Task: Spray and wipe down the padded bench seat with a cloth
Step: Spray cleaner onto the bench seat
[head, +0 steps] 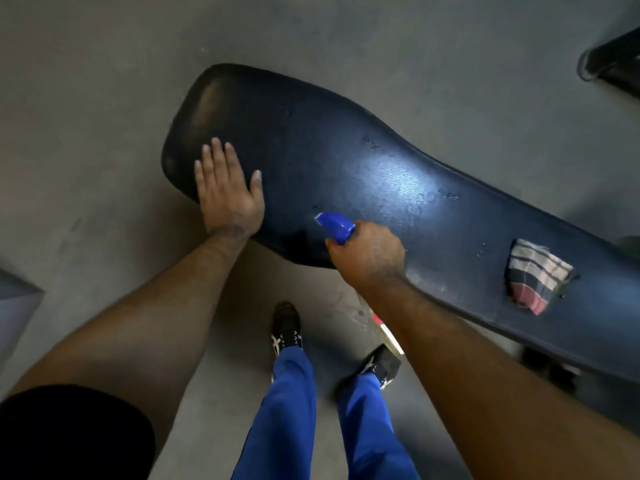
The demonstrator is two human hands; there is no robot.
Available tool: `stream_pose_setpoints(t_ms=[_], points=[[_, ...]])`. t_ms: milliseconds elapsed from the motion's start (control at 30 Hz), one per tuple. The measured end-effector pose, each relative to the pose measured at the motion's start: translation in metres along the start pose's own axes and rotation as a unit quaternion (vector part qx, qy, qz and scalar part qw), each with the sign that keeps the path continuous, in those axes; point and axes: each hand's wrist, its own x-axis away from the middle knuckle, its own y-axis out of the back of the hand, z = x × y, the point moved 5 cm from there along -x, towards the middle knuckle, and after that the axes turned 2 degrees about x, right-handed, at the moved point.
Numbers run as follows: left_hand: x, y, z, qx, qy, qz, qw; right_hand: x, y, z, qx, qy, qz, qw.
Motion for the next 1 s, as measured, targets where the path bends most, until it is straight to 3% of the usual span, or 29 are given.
stream_pose_setpoints(t_ms=[167, 233, 400, 567, 767, 1000], points=[[-0.004, 0.002, 0.002, 0.026, 0.002, 0.016, 1.000, -0.010, 0.006, 0.030, -0.030, -0.022, -0.004, 0.999], [-0.009, 0.007, 0.010, 0.053, 0.003, 0.005, 0.999, -0.019, 0.013, 0.050, -0.041, -0.007, -0.010, 0.999], [-0.036, 0.012, 0.047, 0.075, 0.106, -0.004, 0.991, -0.044, 0.026, 0.116, -0.025, 0.047, -0.016, 0.998], [-0.036, 0.004, 0.049, 0.084, 0.107, 0.017, 0.991, -0.063, 0.027, 0.162, -0.031, 0.080, -0.004, 0.996], [-0.035, 0.006, 0.047, 0.076, 0.099, 0.018, 0.992, -0.064, 0.027, 0.160, -0.045, 0.050, -0.026, 0.997], [-0.026, 0.025, 0.026, 0.064, 0.092, 0.062, 0.992, -0.042, 0.037, 0.114, -0.102, -0.011, -0.033, 0.994]])
